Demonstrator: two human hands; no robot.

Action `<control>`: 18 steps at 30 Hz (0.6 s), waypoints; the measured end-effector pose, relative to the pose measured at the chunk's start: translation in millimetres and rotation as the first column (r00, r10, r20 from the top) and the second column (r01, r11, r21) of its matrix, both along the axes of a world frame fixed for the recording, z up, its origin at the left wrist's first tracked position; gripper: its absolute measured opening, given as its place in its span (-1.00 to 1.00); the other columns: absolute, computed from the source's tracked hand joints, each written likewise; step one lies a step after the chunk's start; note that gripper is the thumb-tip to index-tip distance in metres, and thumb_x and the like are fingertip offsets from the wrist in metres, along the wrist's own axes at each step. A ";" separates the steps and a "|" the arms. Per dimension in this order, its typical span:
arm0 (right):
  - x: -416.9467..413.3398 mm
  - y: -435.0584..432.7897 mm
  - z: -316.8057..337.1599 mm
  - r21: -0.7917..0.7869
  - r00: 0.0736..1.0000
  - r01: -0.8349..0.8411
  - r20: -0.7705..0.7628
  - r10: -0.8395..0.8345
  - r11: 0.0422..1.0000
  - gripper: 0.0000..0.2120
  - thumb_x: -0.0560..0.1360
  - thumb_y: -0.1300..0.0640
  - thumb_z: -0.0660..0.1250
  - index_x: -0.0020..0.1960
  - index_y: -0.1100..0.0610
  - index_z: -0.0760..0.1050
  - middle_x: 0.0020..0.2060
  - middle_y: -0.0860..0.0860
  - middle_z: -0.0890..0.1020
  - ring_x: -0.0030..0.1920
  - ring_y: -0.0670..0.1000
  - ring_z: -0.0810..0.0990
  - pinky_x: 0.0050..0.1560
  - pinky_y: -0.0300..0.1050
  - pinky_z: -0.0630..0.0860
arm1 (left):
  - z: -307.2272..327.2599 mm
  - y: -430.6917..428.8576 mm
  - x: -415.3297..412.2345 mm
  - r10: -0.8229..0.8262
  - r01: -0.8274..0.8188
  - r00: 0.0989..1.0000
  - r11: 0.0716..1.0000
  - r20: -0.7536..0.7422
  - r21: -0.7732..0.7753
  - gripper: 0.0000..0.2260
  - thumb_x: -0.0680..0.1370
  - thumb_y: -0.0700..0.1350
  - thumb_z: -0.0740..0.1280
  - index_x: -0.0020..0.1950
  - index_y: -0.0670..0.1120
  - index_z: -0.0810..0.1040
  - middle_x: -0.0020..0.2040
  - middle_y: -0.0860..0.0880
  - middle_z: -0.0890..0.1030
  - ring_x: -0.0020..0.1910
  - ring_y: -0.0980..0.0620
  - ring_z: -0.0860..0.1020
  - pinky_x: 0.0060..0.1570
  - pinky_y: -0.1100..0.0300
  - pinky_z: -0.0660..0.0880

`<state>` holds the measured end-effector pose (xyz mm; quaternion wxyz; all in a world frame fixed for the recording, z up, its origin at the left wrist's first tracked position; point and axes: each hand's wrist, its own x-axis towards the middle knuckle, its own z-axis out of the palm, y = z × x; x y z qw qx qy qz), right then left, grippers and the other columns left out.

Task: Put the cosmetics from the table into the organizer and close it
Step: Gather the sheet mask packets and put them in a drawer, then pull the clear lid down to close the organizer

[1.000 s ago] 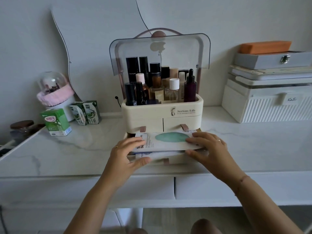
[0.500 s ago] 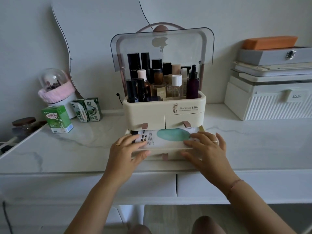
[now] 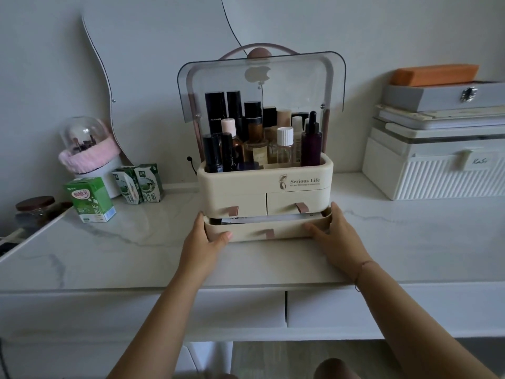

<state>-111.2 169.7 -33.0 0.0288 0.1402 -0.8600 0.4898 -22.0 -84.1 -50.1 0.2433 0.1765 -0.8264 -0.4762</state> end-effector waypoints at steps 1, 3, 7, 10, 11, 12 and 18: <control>-2.5 -1.9 -0.4 0.001 1.000 0.000 -0.015 0.000 1.000 -0.68 0.48 -0.03 0.32 0.10 0.07 0.29 -0.07 -0.02 0.52 -0.04 0.07 0.53 -0.23 -0.10 0.42 | 0.4 0.0 -3.4 0.025 -0.025 1.000 0.999 -0.018 -0.020 -0.62 0.43 -0.08 0.44 0.20 -0.02 0.43 0.09 0.02 0.62 0.04 0.01 0.58 0.01 0.09 0.49; -5.5 -4.5 -0.8 0.012 0.999 0.014 -0.036 -0.013 1.000 -0.69 0.49 -0.03 0.31 0.12 0.06 0.29 -0.06 -0.03 0.52 -0.05 0.05 0.51 -0.26 -0.14 0.36 | 0.1 2.1 -7.6 0.089 -0.092 0.995 0.994 -0.054 -0.066 -0.73 0.42 -0.09 0.45 0.07 -0.01 0.48 -0.02 0.06 0.64 -0.03 0.03 0.59 -0.12 0.16 0.47; -10.6 -7.1 -1.6 0.052 0.991 0.109 -0.087 -0.104 0.993 -0.61 0.45 -0.10 0.34 0.15 0.06 0.35 -0.03 -0.02 0.55 -0.07 0.04 0.52 -0.13 -0.06 0.43 | 1.5 9.7 -9.5 0.204 -0.217 0.973 0.969 -0.113 -0.117 -0.73 0.40 -0.07 0.45 0.08 -0.01 0.54 -0.06 0.06 0.65 -0.08 0.03 0.59 -0.19 0.20 0.42; -11.1 -7.3 4.2 0.082 0.993 0.118 -0.041 -0.115 0.990 -0.54 0.43 -0.16 0.35 0.18 0.08 0.35 0.04 0.01 0.55 0.00 0.06 0.53 -0.01 0.00 0.50 | 3.8 8.8 -9.4 0.193 -0.201 0.979 0.972 -0.072 -0.126 -0.65 0.43 -0.04 0.43 0.19 -0.04 0.50 0.03 0.01 0.64 -0.01 -0.01 0.58 -0.15 0.19 0.42; -10.7 -5.1 7.4 0.087 0.995 0.103 -0.025 -0.101 0.991 -0.51 0.42 -0.18 0.36 0.19 0.08 0.34 0.08 0.02 0.54 0.04 0.06 0.52 0.02 0.00 0.50 | 4.8 6.1 -8.0 0.179 -0.184 0.983 0.977 -0.051 -0.113 -0.59 0.45 -0.02 0.42 0.26 -0.06 0.46 0.12 -0.02 0.61 0.07 -0.02 0.57 -0.11 0.19 0.41; -11.0 -1.6 11.4 0.103 0.996 0.090 -0.030 -0.087 0.991 -0.46 0.41 -0.17 0.37 0.24 0.09 0.32 0.15 0.04 0.52 0.11 0.07 0.51 0.08 0.00 0.49 | 7.1 2.7 -5.2 0.167 -0.170 0.985 0.982 -0.043 -0.086 -0.50 0.45 0.01 0.42 0.35 -0.06 0.39 0.23 -0.04 0.56 0.16 -0.03 0.53 -0.04 0.20 0.40; -24.6 18.8 85.6 -0.119 0.952 0.025 -0.299 -0.060 0.993 -0.32 0.39 -0.05 0.40 0.43 0.04 0.23 0.25 -0.09 0.46 0.23 -0.09 0.41 0.20 -0.13 0.37 | 74.9 -19.0 5.7 0.072 -0.081 0.945 0.997 -0.318 -0.016 -0.33 0.33 0.24 0.36 0.38 0.03 0.34 0.27 0.12 0.44 0.23 0.16 0.41 0.19 0.20 0.32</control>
